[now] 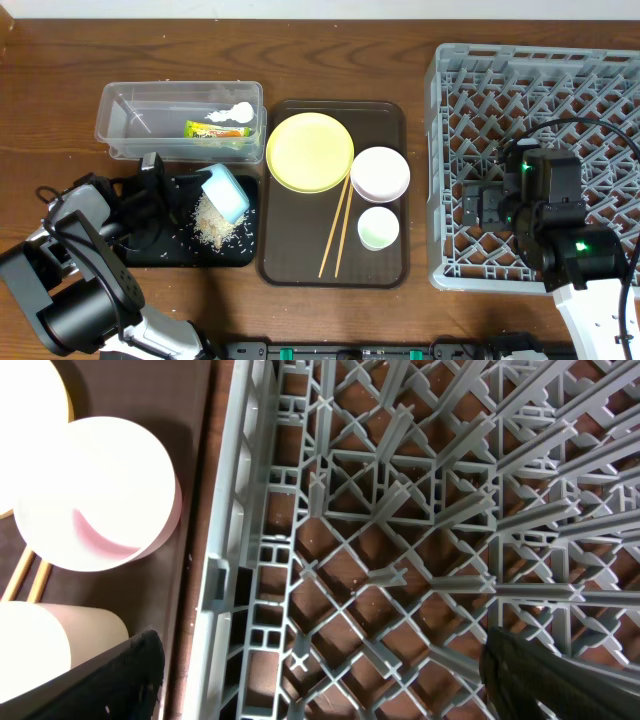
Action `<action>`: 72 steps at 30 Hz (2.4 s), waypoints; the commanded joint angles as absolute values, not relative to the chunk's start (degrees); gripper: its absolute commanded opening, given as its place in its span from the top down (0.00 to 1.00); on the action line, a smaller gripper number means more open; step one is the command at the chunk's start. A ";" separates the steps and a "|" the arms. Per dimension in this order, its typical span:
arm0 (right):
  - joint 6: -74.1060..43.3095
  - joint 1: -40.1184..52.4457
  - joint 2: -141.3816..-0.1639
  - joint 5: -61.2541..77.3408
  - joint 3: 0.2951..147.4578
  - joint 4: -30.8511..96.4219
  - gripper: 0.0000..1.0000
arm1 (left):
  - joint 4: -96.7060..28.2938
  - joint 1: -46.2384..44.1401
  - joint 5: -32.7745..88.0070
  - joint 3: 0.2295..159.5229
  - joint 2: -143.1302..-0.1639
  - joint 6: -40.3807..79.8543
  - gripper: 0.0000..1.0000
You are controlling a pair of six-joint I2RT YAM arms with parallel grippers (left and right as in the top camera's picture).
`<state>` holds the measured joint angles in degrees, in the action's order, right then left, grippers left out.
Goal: Sort waste into correct bins and load items into the dishwasher rack
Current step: 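Tip the blue bowl over the black tray to pour out the rice, then set the empty blue bowl back on the brown tray with the left gripper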
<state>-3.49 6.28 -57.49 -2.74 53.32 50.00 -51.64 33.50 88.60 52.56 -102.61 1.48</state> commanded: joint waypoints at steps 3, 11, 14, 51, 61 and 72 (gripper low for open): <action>-4.21 5.96 -57.30 -2.55 54.30 50.17 0.01 | -52.47 33.85 90.15 52.29 -102.87 1.85 0.94; -4.23 5.96 -57.30 -2.55 54.30 50.17 0.01 | -51.20 33.85 90.15 52.31 -102.85 -12.23 0.94; -4.23 5.96 -57.30 -2.55 54.30 50.17 0.01 | -51.13 33.85 90.13 52.31 -102.85 -17.10 0.94; -4.23 5.96 -57.30 -2.55 54.30 50.35 0.01 | -48.95 24.36 79.66 53.30 -88.92 1.17 0.94; -4.23 5.96 -57.30 -2.55 54.30 50.37 0.01 | -47.79 -2.98 43.55 53.49 -78.19 3.99 0.94; -4.23 5.96 -57.30 -2.55 54.30 50.37 0.01 | -38.46 -24.71 28.60 53.47 -83.37 5.74 0.94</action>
<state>-3.49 6.28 -57.49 -2.72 53.32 50.30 -39.72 -22.04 33.08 52.53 -81.56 4.91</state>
